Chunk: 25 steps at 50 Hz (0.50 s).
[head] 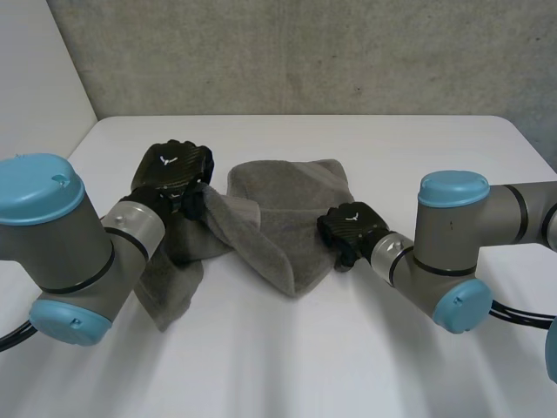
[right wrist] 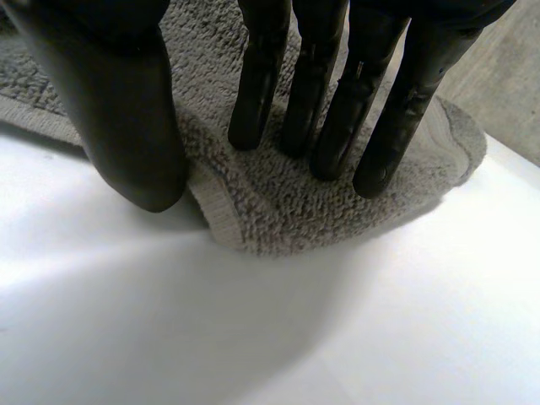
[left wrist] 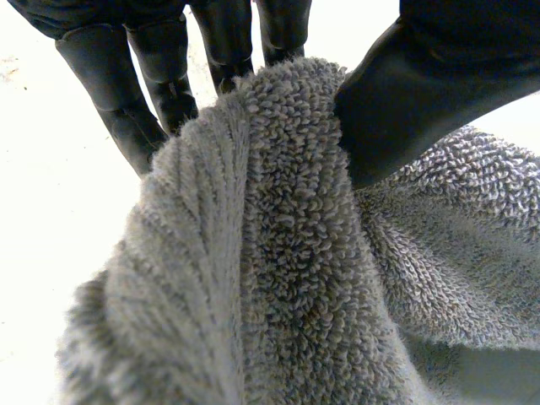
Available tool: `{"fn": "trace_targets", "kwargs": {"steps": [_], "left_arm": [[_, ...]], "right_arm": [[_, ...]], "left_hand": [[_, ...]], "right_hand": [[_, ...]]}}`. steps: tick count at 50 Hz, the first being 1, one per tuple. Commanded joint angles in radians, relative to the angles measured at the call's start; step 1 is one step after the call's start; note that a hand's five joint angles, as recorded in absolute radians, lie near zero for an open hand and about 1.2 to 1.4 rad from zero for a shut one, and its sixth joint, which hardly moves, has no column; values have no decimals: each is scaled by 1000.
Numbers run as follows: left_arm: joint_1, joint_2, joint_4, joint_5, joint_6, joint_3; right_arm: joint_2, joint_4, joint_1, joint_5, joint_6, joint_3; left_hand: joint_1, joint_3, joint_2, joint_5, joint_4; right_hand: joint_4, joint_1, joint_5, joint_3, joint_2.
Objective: Fold the towel.
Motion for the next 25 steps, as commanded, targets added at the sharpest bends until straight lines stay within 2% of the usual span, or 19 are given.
{"fn": "trace_targets", "kwargs": {"steps": [1,7,9,10,12,19,25], "left_arm": [[-2,-1,3,0,0,3],[-3,-2,3,0,0,5],[-3,-2,4,0,-1,5],[-3,-4,6,0,-1,8],[-3,-5,6,1,-3,14],[-3,-41,9,0,-61,107],[-2,-96,23,-3,-181,337]], "right_arm": [[-3,-13,2,4,4,-24],[1,-16,4,4,10,-44],[6,-24,4,5,15,-56],[10,-25,4,4,18,-61],[12,-25,7,2,19,-67],[12,-30,8,-3,30,-164],[-2,-109,2,43,32,-375]], "left_hand": [[-176,-204,-245,-395,-185],[-176,-204,-245,-395,-185],[-176,-204,-245,-395,-185],[-176,-204,-245,-395,-185],[-176,-204,-245,-395,-185],[-176,-204,-245,-395,-185],[-176,-204,-245,-395,-185]], "right_hand": [[13,14,44,16,19],[146,146,176,148,151],[324,324,354,326,329],[499,499,529,501,505],[555,555,585,557,561],[556,556,586,558,561],[556,556,586,558,561]]}}
